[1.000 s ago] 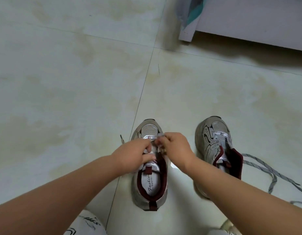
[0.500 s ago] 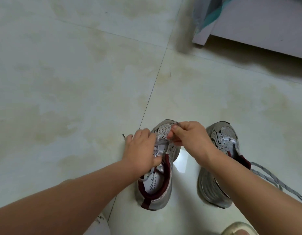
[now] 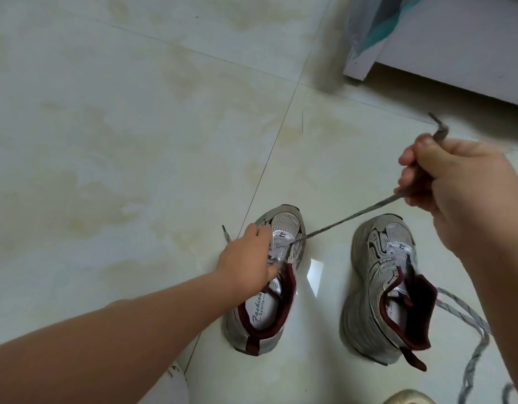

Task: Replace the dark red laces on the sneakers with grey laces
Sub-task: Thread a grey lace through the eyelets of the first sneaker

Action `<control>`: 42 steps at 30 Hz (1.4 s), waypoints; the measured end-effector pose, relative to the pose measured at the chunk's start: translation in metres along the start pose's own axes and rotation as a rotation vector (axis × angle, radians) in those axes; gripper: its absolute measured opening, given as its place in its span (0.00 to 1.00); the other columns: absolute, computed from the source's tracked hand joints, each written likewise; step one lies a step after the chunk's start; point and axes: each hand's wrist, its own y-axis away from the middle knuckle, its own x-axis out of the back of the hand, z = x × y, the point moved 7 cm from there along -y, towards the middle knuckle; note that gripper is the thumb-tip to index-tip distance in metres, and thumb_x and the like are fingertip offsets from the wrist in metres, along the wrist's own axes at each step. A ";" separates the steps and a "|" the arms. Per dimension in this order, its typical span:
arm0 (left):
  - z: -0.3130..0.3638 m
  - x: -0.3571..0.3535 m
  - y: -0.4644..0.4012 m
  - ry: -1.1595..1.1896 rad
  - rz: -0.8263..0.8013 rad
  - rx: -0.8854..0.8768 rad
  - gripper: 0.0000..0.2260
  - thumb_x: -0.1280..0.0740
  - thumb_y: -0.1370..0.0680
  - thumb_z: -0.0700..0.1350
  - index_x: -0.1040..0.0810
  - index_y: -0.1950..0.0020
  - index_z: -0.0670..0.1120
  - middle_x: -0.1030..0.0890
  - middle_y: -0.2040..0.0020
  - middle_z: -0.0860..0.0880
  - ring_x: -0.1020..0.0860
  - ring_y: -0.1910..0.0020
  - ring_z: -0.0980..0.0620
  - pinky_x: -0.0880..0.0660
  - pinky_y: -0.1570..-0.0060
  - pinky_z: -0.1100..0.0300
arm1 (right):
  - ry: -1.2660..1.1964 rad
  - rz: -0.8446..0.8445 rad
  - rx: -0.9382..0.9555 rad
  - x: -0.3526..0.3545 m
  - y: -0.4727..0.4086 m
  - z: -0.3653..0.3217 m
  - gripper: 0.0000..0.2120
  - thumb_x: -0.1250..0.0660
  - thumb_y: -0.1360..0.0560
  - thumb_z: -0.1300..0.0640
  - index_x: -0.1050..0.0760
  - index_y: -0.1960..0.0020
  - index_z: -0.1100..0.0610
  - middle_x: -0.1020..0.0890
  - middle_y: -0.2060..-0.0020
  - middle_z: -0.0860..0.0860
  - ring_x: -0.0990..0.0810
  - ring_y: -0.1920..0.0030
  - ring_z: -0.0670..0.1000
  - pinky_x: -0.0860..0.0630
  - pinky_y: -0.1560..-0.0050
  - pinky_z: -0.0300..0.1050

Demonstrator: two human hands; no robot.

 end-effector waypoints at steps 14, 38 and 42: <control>-0.014 -0.010 0.005 -0.043 -0.155 0.114 0.07 0.41 0.23 0.44 0.26 0.50 0.43 0.27 0.63 0.51 0.27 0.61 0.49 0.34 0.64 0.59 | -0.134 0.156 0.000 0.043 -0.020 0.001 0.16 0.46 0.19 0.52 0.31 0.65 0.51 0.30 0.82 0.43 0.33 0.80 0.40 0.36 0.78 0.29; -0.009 -0.011 0.015 0.139 -0.172 -0.101 0.26 0.32 0.28 0.52 0.35 0.32 0.52 0.30 0.35 0.55 0.32 0.37 0.54 0.33 0.39 0.59 | 1.047 -0.734 -0.177 -0.091 0.054 0.123 0.16 0.40 0.22 0.49 0.32 0.66 0.55 0.25 0.65 0.52 0.27 0.61 0.53 0.35 0.63 0.42; -0.013 -0.014 0.014 0.137 -0.159 -0.087 0.25 0.32 0.28 0.55 0.33 0.33 0.52 0.28 0.37 0.54 0.32 0.38 0.53 0.31 0.41 0.56 | 0.709 -0.615 -0.226 -0.072 0.045 0.089 0.19 0.38 0.22 0.52 0.31 0.71 0.54 0.32 0.75 0.48 0.37 0.74 0.47 0.39 0.71 0.39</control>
